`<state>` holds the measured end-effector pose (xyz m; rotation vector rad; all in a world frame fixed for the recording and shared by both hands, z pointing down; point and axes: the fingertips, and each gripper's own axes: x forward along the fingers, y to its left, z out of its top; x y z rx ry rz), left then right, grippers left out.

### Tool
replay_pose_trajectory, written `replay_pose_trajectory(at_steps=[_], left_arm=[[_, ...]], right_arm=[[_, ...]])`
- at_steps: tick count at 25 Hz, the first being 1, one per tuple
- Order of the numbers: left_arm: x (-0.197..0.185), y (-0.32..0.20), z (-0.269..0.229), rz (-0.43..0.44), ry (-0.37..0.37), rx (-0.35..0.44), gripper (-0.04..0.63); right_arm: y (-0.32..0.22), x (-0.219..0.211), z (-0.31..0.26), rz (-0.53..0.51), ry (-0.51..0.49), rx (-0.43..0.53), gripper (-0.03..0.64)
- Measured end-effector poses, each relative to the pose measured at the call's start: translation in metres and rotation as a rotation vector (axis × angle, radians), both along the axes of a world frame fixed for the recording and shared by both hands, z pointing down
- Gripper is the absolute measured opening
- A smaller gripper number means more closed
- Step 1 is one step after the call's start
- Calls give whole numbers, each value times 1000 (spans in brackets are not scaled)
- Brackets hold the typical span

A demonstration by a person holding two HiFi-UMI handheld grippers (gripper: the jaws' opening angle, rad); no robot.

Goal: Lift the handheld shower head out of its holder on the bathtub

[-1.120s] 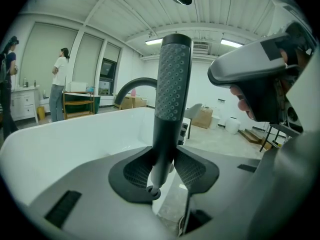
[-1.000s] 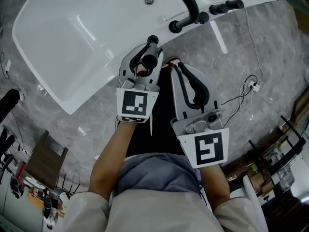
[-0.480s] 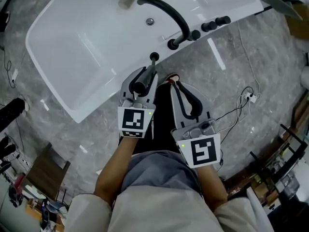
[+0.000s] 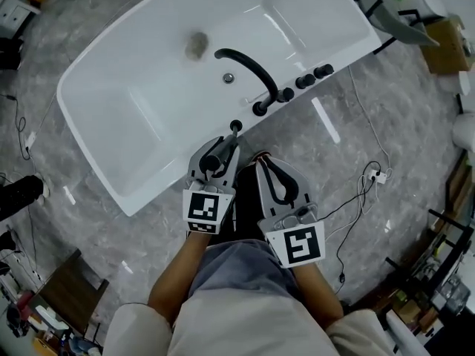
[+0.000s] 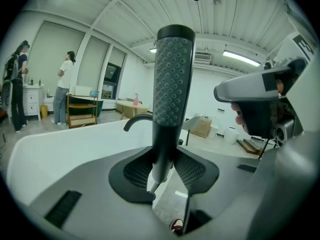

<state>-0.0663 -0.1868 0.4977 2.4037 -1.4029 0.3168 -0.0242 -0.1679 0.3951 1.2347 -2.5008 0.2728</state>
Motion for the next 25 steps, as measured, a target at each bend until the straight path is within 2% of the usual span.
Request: replay_pose_trajectory(at_steps=[8, 13, 17, 25], left_arm=[[-11, 7, -28, 26, 14, 17, 140], [-11, 10, -52, 39, 34, 26, 140], [-17, 12, -70, 44, 38, 68, 140], [-15, 7, -99, 58, 52, 101, 140]], right_arm=[[3, 5, -27, 38, -18, 46, 23], [15, 3, -40, 28, -38, 48, 23], [21, 2, -54, 40, -68, 61, 23], [19, 13, -75, 31, -90, 92, 23]])
